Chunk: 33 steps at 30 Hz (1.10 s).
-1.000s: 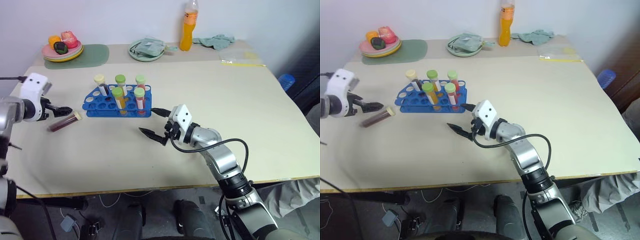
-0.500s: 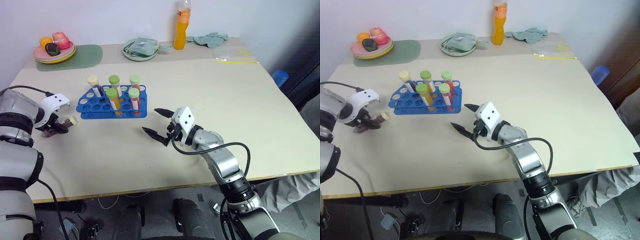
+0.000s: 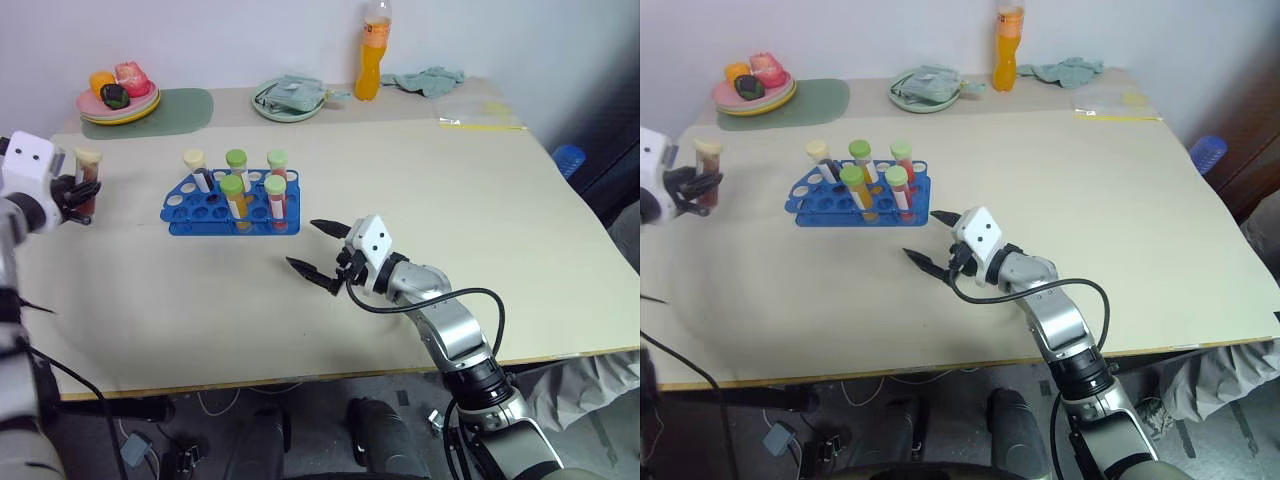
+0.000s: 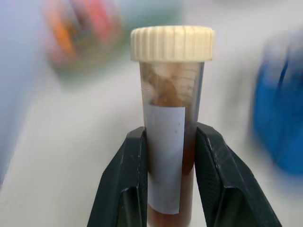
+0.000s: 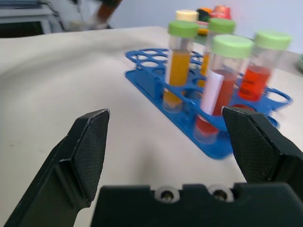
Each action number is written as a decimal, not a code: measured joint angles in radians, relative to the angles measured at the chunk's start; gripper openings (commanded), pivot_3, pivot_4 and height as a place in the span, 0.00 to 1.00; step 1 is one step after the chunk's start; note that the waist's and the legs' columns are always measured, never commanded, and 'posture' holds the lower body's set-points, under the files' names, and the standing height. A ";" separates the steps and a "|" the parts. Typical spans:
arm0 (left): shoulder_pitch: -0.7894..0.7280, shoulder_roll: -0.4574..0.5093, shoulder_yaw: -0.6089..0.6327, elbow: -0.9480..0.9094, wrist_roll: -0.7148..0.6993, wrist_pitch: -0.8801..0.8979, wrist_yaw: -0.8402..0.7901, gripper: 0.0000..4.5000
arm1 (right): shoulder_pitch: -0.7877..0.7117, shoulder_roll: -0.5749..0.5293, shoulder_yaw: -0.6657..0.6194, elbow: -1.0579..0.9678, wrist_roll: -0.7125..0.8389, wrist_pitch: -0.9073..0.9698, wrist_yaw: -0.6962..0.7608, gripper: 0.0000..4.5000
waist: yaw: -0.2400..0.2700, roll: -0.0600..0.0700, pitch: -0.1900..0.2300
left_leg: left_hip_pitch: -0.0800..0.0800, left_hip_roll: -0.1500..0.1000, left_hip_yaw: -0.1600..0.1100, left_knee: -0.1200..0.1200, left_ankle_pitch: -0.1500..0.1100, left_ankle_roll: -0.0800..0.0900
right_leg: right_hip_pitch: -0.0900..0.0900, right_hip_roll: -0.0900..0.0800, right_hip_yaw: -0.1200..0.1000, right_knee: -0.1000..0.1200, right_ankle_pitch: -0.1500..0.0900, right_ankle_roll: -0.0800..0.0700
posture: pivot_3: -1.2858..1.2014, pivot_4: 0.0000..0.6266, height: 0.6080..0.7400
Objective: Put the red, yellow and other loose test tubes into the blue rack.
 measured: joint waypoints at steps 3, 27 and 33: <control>0.098 -0.245 -0.044 -0.233 0.060 -0.031 0.244 0.19 | -0.025 0.009 0.007 0.019 0.000 -0.004 0.014 0.93 | 0.007 -0.003 -0.001 | -0.001 -0.003 0.000 0.002 0.000 0.000 | 0.000 0.003 -0.001 0.000 0.001 0.001 | 0.52 0.24 1.00; -0.038 -0.443 -0.307 0.104 0.353 -0.304 0.675 0.19 | -0.022 0.011 -0.002 0.046 -0.014 -0.014 -0.022 0.93 | 0.003 -0.001 -0.003 | 0.003 -0.002 0.003 0.001 0.001 -0.001 | 0.003 0.009 0.000 0.000 0.001 0.000 | 0.52 0.24 1.00; -0.082 -0.439 -0.305 0.174 0.315 -0.293 0.657 0.19 | -0.022 0.012 -0.001 0.046 -0.014 -0.014 -0.021 0.93 | 0.003 -0.001 -0.003 | 0.003 -0.002 0.003 0.001 0.001 -0.001 | 0.003 0.009 0.000 0.000 0.001 0.000 | 0.52 0.24 1.00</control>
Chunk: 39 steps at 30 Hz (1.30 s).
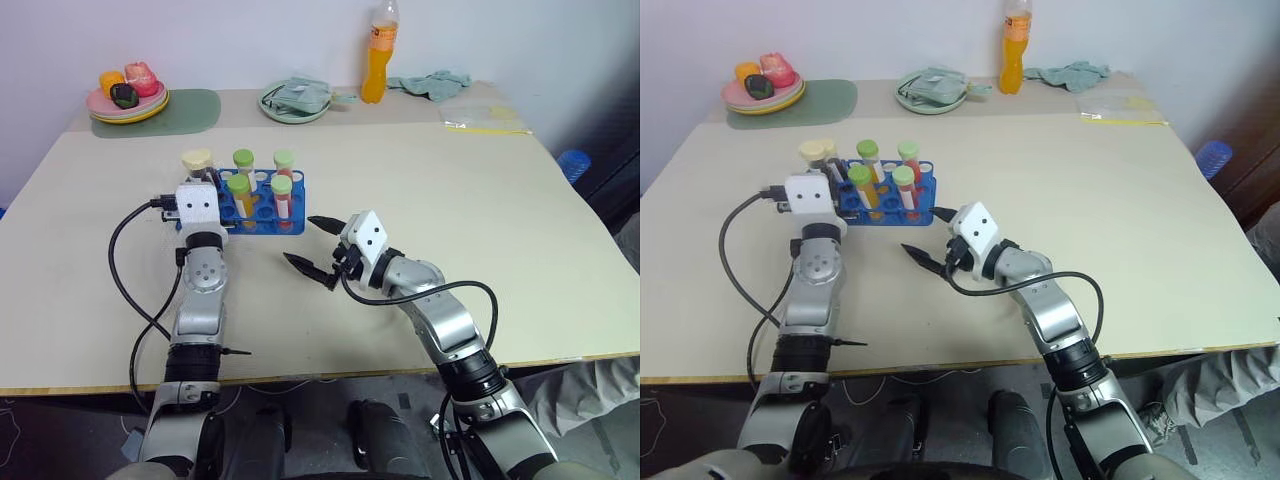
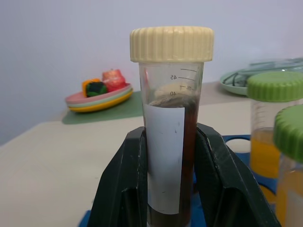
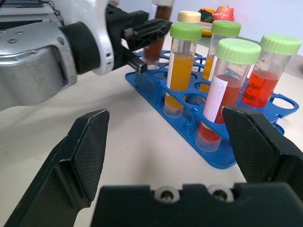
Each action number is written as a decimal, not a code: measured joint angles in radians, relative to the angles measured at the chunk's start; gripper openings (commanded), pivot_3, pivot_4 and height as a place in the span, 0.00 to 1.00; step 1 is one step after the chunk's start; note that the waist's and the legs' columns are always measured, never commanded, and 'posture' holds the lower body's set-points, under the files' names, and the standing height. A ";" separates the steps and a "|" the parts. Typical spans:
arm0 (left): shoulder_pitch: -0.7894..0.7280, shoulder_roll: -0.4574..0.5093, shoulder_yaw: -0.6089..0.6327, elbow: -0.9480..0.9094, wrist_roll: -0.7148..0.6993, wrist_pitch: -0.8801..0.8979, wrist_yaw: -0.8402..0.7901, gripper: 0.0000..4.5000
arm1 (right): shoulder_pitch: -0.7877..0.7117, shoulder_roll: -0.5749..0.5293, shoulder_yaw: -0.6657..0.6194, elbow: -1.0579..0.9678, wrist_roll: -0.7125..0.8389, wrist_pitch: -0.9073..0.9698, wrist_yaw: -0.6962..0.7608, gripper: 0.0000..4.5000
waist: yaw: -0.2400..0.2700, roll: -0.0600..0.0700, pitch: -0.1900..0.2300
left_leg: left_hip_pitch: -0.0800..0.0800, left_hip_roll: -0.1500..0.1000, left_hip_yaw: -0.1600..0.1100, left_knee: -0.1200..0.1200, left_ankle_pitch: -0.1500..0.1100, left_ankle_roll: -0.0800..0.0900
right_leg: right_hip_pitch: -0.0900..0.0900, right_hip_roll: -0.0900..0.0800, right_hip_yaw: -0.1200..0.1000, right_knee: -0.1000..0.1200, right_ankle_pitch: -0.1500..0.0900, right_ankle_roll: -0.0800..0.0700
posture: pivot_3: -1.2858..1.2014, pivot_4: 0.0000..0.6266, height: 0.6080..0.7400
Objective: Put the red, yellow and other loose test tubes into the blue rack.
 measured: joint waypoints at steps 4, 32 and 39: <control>-0.003 0.001 0.004 0.015 -0.019 0.000 0.002 0.19 | 0.000 0.000 0.000 0.000 0.000 0.000 0.000 0.93 | 0.001 0.000 0.000 | 0.000 0.000 0.000 0.000 0.000 0.000 | 0.000 0.000 0.000 0.000 0.000 0.000 | 0.52 0.24 1.00; 0.685 0.261 0.215 -0.743 -0.455 0.371 -0.368 0.89 | -0.001 -0.324 -0.200 0.084 0.122 0.027 0.241 0.93 | -0.005 0.001 0.000 | 0.002 0.002 0.002 -0.002 0.000 0.000 | 0.001 0.001 0.001 -0.002 -0.001 -0.001 | 0.52 0.24 1.00; 0.789 0.344 0.327 -0.749 -0.511 0.439 -0.471 0.89 | -0.011 -0.341 -0.199 0.212 0.096 -0.037 0.279 0.93 | 0.002 0.001 0.001 | 0.002 0.002 0.003 -0.002 0.000 0.000 | 0.002 0.000 0.001 -0.002 -0.001 -0.001 | 0.52 0.24 1.00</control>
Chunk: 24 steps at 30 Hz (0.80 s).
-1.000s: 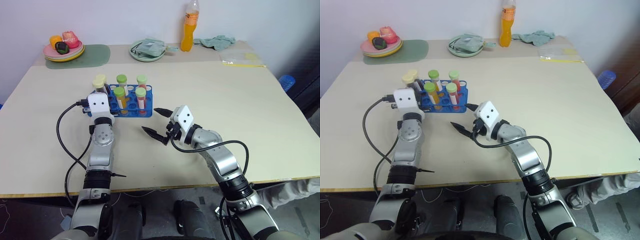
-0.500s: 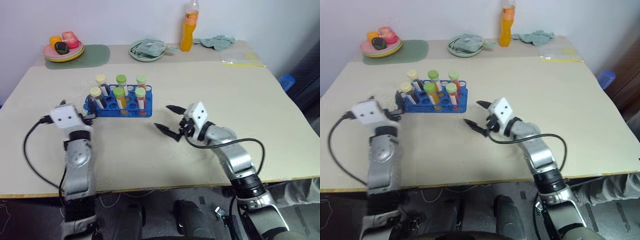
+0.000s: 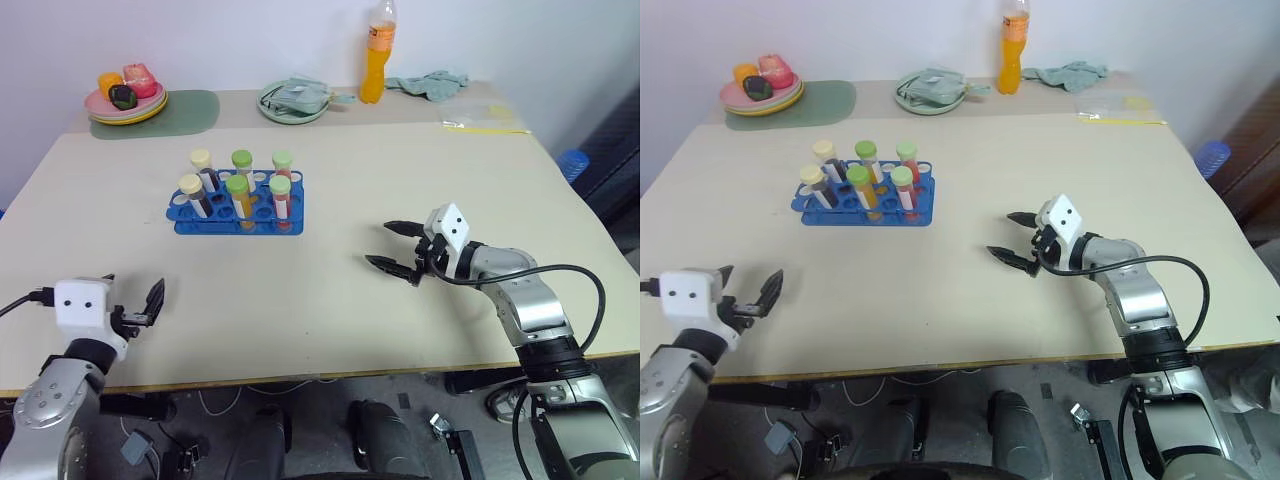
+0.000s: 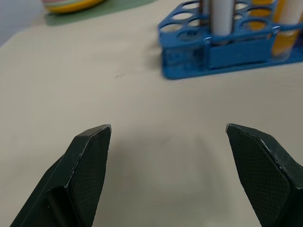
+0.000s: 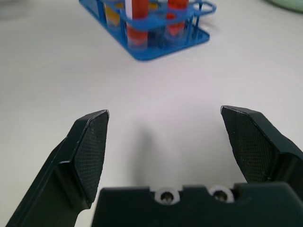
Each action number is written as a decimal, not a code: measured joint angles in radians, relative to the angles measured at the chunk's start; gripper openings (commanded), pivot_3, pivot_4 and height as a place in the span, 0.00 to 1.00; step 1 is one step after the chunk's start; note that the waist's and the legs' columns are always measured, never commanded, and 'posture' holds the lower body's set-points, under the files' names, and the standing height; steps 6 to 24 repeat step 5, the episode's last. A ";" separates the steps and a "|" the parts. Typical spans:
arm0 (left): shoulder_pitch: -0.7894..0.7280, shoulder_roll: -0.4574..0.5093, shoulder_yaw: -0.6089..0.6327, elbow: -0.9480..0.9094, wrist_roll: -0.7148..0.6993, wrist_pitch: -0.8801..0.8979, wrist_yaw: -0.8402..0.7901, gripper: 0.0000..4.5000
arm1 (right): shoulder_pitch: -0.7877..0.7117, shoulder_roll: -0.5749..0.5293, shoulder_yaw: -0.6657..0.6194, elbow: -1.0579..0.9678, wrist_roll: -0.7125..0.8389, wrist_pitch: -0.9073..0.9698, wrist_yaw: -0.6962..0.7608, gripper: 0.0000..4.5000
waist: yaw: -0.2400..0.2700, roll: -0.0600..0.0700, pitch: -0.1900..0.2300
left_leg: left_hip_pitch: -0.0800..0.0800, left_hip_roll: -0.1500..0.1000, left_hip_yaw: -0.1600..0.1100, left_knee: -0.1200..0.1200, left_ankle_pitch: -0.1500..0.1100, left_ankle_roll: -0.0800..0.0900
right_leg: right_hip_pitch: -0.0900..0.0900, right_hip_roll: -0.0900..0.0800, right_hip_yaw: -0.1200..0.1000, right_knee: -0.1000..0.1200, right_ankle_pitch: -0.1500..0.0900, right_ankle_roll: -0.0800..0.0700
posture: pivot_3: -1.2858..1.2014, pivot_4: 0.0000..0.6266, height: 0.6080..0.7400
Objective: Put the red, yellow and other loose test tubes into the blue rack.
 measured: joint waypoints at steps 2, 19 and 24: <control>-0.009 0.000 0.012 0.000 -0.010 0.007 0.000 0.89 | -0.003 0.002 0.000 0.004 -0.003 -0.007 -0.003 0.93 | -0.001 0.000 0.000 | 0.000 0.000 0.000 0.000 0.000 0.000 | 0.000 0.000 0.000 0.000 0.000 0.000 | 0.52 0.24 1.00; -0.010 0.002 0.014 0.000 -0.012 0.018 0.000 0.89 | -0.003 0.013 0.000 0.005 -0.009 -0.011 -0.005 0.93 | -0.003 0.000 0.000 | 0.000 0.000 0.000 0.000 0.000 0.000 | 0.000 0.000 0.000 0.000 0.000 0.000 | 0.52 0.24 1.00; -0.010 0.002 0.014 0.000 -0.012 0.018 0.000 0.89 | -0.003 0.013 0.000 0.005 -0.009 -0.011 -0.005 0.93 | -0.003 0.000 0.000 | 0.000 0.000 0.000 0.000 0.000 0.000 | 0.000 0.000 0.000 0.000 0.000 0.000 | 0.52 0.24 1.00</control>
